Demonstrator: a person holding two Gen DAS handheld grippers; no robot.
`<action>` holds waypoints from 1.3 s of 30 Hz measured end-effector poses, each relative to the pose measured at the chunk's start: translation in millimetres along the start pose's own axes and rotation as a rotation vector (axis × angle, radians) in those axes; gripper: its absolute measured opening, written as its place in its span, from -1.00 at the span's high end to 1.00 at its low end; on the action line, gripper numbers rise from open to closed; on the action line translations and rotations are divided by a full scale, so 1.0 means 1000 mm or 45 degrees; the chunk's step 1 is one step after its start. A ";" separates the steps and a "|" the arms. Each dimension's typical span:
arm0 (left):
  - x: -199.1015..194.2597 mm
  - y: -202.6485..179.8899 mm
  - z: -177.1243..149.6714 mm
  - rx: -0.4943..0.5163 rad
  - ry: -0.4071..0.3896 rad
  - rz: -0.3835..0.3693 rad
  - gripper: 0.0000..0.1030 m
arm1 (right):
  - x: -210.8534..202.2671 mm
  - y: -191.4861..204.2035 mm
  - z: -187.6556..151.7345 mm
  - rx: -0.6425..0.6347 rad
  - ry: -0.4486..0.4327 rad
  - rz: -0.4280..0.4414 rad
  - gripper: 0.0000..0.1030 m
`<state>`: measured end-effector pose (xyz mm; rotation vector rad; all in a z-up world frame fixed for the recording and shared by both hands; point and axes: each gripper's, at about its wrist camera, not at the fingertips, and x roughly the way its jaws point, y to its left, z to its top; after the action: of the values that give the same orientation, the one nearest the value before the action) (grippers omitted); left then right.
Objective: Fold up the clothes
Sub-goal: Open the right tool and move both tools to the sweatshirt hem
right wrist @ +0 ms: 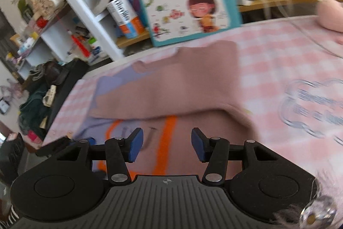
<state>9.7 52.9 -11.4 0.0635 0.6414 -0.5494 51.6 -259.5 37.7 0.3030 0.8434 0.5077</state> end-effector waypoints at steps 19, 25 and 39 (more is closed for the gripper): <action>-0.013 -0.006 -0.006 -0.048 0.017 0.167 -0.90 | -0.058 -0.029 -0.061 -0.039 -0.034 -0.185 0.05; -0.052 0.011 -0.018 -0.177 0.021 0.314 -0.82 | -0.069 -0.046 -0.065 0.026 -0.012 -0.186 0.06; -0.098 0.018 -0.041 -0.415 0.125 0.400 -0.18 | -0.073 -0.059 -0.078 0.081 0.054 -0.031 0.22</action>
<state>-68.8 123.2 11.2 -0.1145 0.7926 -0.1353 -31.1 -344.0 8.4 0.3410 0.9050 0.4667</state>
